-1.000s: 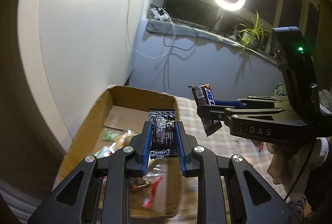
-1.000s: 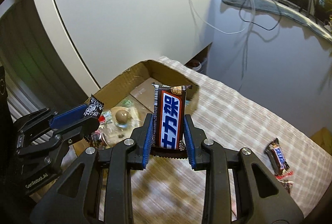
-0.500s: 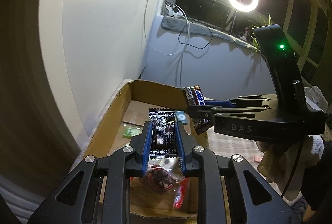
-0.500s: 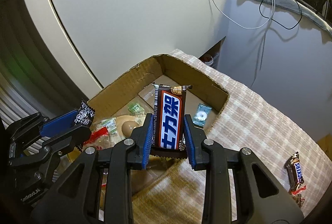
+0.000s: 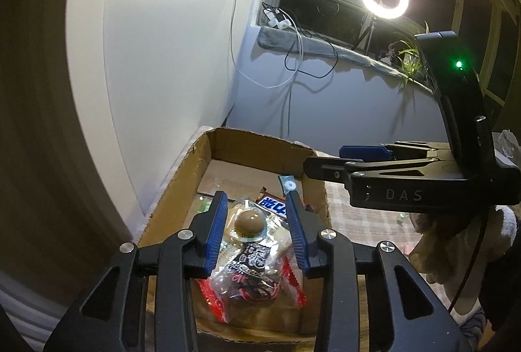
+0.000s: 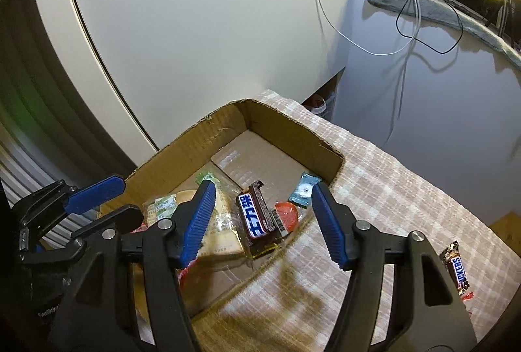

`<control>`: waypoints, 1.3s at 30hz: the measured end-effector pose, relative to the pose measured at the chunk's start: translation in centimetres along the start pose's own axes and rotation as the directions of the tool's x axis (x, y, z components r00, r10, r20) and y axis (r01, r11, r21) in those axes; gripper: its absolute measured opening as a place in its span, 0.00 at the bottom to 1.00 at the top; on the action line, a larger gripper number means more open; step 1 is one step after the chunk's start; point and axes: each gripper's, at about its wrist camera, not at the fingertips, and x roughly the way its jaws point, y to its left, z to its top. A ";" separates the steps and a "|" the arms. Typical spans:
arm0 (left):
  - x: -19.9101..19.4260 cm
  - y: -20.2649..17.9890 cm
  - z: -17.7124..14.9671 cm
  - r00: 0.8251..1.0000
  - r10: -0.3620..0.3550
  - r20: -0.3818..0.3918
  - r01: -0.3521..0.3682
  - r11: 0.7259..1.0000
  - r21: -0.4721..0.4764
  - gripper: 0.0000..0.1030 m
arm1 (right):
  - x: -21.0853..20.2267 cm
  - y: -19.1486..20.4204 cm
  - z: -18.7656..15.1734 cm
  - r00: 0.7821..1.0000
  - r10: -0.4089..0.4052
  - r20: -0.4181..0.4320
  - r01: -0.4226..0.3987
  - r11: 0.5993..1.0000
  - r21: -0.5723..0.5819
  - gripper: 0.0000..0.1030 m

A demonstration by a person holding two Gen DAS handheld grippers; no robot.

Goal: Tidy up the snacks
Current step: 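Carry the black candy and Snickers bar into the box and release both, then grasp the pink wrapper with the left tool while the right tool grasps the clear chocolate bag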

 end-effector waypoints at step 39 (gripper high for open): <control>3.4 -15.6 -4.1 0.958 -0.227 -0.173 0.253 0.957 0.145 0.46 | -14.4 -18.7 -13.2 0.970 -0.239 0.039 0.221 0.939 0.264 0.86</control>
